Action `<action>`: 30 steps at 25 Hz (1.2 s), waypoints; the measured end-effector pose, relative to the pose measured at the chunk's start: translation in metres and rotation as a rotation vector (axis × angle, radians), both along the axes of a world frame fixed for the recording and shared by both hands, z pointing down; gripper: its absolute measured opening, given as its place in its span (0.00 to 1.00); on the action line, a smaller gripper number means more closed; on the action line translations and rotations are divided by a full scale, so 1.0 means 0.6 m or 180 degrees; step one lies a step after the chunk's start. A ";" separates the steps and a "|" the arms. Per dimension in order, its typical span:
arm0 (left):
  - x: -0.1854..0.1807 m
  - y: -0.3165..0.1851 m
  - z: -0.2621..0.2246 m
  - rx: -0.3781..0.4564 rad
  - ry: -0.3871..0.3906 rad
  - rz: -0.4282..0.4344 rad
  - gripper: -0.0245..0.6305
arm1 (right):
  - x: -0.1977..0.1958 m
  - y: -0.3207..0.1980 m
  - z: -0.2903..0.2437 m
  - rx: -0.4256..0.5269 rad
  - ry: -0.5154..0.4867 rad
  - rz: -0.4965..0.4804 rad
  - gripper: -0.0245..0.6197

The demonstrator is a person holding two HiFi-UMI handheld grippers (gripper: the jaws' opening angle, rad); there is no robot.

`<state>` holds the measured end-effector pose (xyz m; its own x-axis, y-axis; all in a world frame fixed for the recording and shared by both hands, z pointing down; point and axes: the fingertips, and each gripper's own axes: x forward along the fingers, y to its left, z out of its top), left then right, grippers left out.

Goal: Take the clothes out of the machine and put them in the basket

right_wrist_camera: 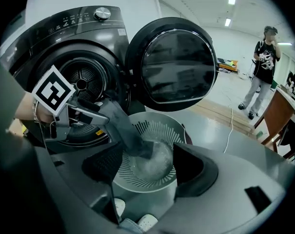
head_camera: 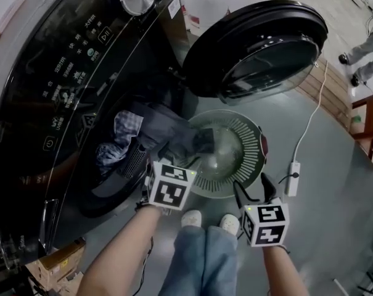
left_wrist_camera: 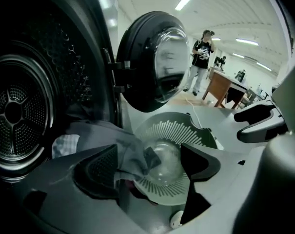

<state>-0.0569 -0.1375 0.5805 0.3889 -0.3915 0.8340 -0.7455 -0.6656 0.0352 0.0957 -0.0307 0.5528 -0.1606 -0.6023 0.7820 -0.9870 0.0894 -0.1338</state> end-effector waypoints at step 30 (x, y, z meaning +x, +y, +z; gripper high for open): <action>-0.241 -0.236 0.028 0.0760 -0.0222 -0.1260 0.63 | -0.069 -0.049 0.089 -0.0172 -0.0138 -0.0156 0.48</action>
<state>-0.2016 -0.2789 0.5971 0.1171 -0.6825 0.7214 -0.9389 -0.3128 -0.1435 0.0542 -0.0599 0.6065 -0.2232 -0.5499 0.8049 -0.9748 0.1290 -0.1821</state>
